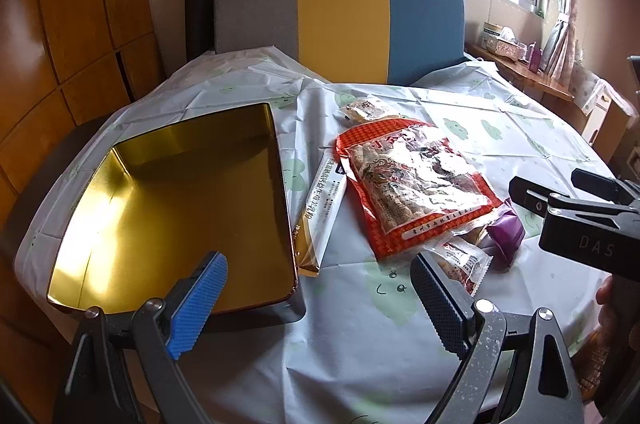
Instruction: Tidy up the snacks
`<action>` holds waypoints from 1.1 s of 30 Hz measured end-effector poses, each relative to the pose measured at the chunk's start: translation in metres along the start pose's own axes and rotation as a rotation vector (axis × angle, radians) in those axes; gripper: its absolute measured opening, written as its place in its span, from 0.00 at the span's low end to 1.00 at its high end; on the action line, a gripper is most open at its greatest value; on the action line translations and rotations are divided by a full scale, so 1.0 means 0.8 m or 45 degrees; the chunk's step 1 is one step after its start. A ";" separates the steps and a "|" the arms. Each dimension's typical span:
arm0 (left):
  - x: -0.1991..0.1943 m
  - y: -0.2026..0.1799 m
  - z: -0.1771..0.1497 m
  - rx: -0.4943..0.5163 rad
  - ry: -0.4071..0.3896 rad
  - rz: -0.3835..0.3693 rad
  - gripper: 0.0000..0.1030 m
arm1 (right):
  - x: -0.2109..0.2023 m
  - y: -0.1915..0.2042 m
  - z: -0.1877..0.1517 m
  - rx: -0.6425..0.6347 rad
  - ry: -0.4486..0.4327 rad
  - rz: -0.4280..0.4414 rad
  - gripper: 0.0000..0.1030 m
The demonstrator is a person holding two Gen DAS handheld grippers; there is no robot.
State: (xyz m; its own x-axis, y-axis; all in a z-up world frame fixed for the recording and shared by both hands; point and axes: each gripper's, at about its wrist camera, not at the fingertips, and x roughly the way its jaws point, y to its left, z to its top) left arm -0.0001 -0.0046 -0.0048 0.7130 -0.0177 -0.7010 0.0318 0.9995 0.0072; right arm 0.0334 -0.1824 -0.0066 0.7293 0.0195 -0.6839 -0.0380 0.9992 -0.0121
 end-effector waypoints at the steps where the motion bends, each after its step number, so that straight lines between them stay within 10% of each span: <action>1: 0.000 0.000 0.000 0.000 0.001 0.000 0.91 | 0.000 0.000 0.001 -0.003 -0.002 0.000 0.98; 33: 0.007 -0.013 0.004 0.035 0.032 -0.008 0.91 | 0.000 -0.052 0.064 -0.117 -0.087 -0.094 0.98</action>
State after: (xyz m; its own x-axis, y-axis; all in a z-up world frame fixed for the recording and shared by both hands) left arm 0.0057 -0.0154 -0.0065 0.6951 -0.0231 -0.7186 0.0560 0.9982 0.0220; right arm 0.0698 -0.2221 0.0314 0.7770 -0.0483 -0.6276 -0.0428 0.9907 -0.1293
